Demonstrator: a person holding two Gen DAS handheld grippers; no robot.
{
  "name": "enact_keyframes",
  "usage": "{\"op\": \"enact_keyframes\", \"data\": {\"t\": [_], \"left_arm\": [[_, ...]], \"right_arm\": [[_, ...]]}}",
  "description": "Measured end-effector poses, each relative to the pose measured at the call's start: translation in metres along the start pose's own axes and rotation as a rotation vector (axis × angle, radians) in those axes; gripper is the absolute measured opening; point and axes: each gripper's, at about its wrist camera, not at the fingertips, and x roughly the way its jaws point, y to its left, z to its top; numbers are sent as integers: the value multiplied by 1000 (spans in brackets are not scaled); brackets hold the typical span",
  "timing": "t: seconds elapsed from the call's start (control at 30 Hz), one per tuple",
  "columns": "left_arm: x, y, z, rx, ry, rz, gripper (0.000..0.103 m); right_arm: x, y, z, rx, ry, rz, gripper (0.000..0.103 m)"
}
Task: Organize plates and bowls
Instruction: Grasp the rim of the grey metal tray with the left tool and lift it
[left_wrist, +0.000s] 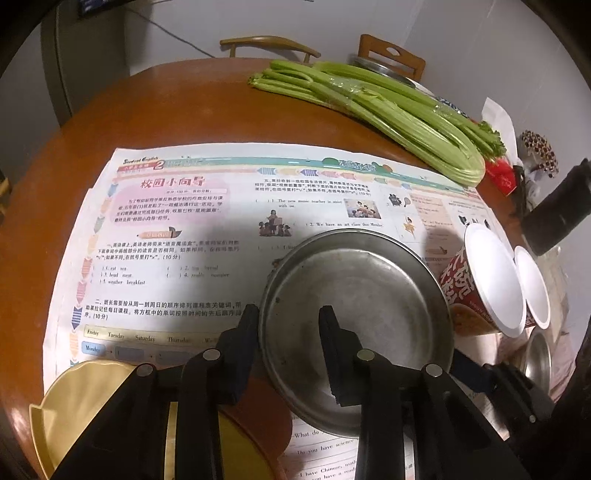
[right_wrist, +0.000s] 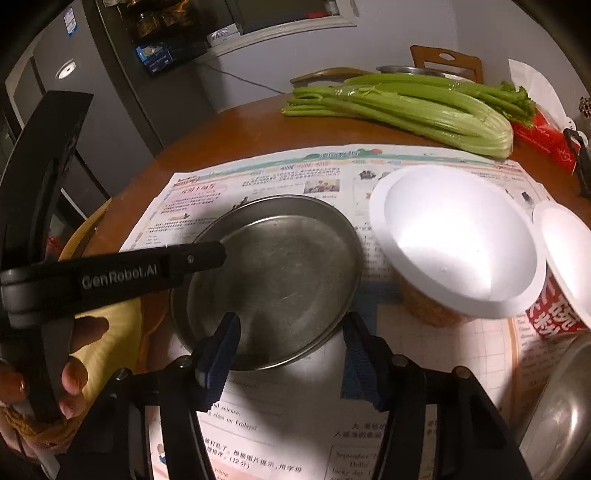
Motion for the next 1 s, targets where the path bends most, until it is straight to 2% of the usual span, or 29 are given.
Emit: {"op": "enact_keyframes", "data": {"t": [0.5, 1.0], "left_arm": [[-42, -6, -7, -3, -101, -17, 34], [-129, 19, -43, -56, -231, 6, 38]], "right_arm": [[-33, 1, 5, -9, -74, 51, 58], [-86, 53, 3, -134, -151, 127, 58]]}}
